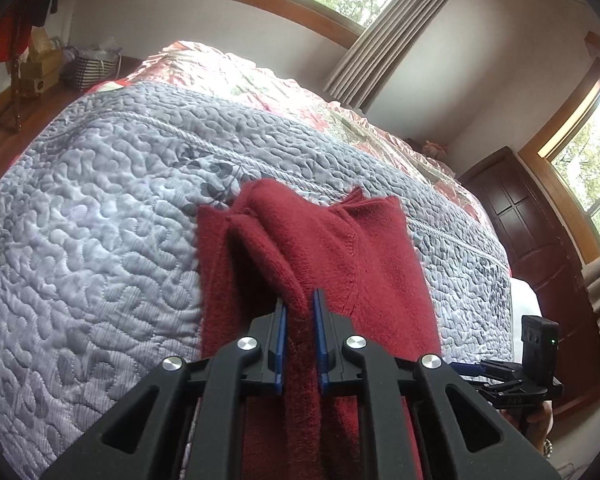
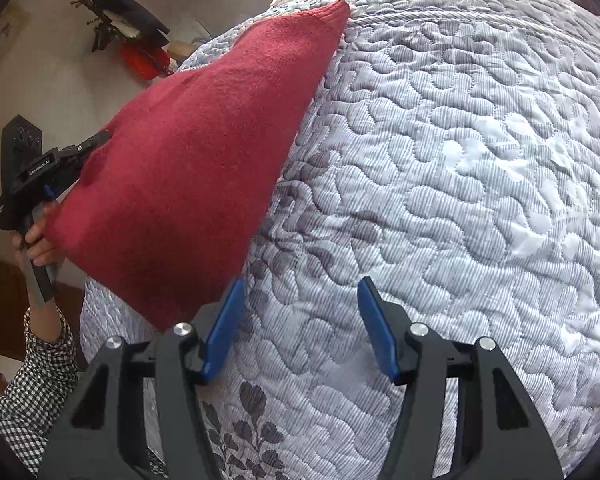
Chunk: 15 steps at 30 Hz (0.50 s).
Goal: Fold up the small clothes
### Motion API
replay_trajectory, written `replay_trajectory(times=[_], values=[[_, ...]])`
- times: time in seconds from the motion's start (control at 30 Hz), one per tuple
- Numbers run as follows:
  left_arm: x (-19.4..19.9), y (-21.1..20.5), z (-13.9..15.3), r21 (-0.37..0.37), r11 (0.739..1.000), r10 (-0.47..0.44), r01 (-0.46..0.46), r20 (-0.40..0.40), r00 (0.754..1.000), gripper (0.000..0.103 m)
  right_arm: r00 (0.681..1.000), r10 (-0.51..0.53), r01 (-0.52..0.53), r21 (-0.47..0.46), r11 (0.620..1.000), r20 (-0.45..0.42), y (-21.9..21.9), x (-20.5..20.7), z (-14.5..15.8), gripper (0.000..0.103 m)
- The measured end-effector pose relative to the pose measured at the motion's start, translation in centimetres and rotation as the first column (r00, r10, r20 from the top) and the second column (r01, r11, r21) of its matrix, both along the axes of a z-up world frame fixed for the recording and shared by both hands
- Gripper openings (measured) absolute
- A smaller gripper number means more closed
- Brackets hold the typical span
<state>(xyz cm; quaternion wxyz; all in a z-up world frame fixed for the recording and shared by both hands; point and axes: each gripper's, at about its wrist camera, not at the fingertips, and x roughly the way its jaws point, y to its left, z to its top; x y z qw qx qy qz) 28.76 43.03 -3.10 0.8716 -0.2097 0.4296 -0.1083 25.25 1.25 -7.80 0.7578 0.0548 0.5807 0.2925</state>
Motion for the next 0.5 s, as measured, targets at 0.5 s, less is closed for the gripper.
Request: replay_trajectory(times=[0.5], values=[[0.7, 2.2, -4.3, 0.123, 0.992, 0.028, -0.022, -0.049, 0.998, 0.013, 0.998, 0.065, -0.064, -0.039, 0.997, 0.007, 6.0, -1.0, -0.1, 0.061]])
